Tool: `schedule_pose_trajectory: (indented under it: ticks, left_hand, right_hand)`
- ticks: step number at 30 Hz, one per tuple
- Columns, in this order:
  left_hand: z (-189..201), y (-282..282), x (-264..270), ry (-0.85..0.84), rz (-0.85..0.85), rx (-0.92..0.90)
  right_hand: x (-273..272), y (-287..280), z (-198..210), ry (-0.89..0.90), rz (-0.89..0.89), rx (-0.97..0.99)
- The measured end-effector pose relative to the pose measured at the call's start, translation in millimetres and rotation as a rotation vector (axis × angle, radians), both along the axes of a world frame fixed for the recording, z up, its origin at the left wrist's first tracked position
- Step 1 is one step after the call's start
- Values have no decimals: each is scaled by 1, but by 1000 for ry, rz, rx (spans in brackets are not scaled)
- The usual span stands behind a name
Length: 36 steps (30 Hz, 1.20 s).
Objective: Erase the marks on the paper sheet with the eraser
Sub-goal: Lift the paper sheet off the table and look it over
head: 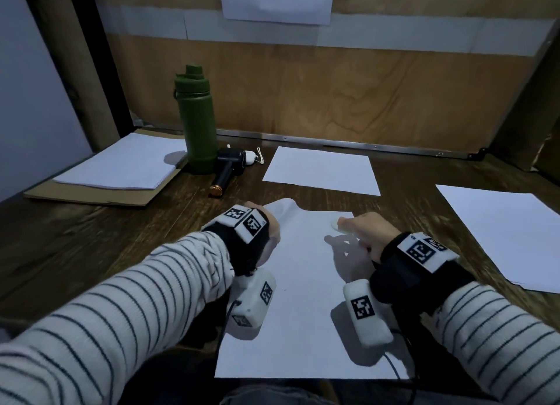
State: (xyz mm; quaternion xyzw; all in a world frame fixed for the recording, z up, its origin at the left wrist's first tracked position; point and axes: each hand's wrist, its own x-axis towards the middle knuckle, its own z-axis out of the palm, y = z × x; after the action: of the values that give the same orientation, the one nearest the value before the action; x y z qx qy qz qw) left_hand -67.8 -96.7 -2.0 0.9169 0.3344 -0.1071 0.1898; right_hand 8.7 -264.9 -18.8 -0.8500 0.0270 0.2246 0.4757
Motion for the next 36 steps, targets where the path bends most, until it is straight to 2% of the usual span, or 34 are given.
schedule_pose_trajectory:
  ticks: [3, 6, 9, 16, 22, 25, 29, 32, 36]
  left_hand:
    - [-5, 17, -4, -104, 158, -262]
    - [2, 35, -14, -232, 150, -411]
    - [1, 58, -18, -426, 148, -488]
    - [23, 86, -37, -869, -50, -526]
    - [42, 106, -53, -1257, -85, -514]
    - [49, 115, -58, -1405, -50, -493]
    - [58, 116, -65, -1458, 50, -582]
    - [63, 112, -69, -1499, 97, -633]
    - [70, 106, -71, -1509, 77, -683]
  right_hand:
    - [4, 8, -1, 19, 77, 36]
    - [0, 22, 7, -35, 118, -27]
    - [-2, 38, 9, -71, 175, 13]
    - [-6, 82, 23, -100, 277, 230]
    - [-4, 96, 55, -330, 263, 509]
    - [-6, 91, 68, -505, 273, 556]
    - [-13, 84, 80, -649, 256, 615]
    - [-17, 78, 82, -650, 268, 676]
    - [-18, 72, 76, -592, 389, 659]
